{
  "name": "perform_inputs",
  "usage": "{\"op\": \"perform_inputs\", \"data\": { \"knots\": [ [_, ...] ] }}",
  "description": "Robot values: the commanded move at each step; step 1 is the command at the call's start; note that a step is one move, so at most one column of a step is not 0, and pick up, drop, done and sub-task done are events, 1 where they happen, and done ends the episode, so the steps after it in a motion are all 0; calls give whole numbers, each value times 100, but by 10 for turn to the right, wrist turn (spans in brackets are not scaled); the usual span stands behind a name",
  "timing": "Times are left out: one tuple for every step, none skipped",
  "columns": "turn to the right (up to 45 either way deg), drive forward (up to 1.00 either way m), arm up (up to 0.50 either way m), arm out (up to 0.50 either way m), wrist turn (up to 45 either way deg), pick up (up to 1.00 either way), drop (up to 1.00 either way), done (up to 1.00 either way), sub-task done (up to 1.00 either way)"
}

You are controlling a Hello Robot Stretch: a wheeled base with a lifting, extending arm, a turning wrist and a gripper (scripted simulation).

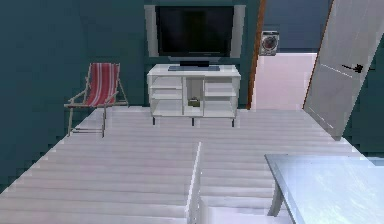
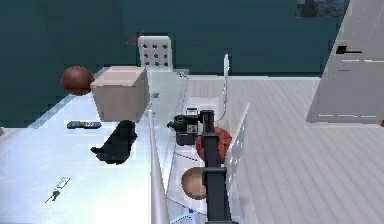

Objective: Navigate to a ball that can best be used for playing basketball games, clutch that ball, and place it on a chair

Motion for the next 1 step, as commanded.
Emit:
{"op": "perform_inputs", "data": {
  "knots": [
    [0, 0, 0, 0, 0, 0, 0, 100, 0]
  ]
}}
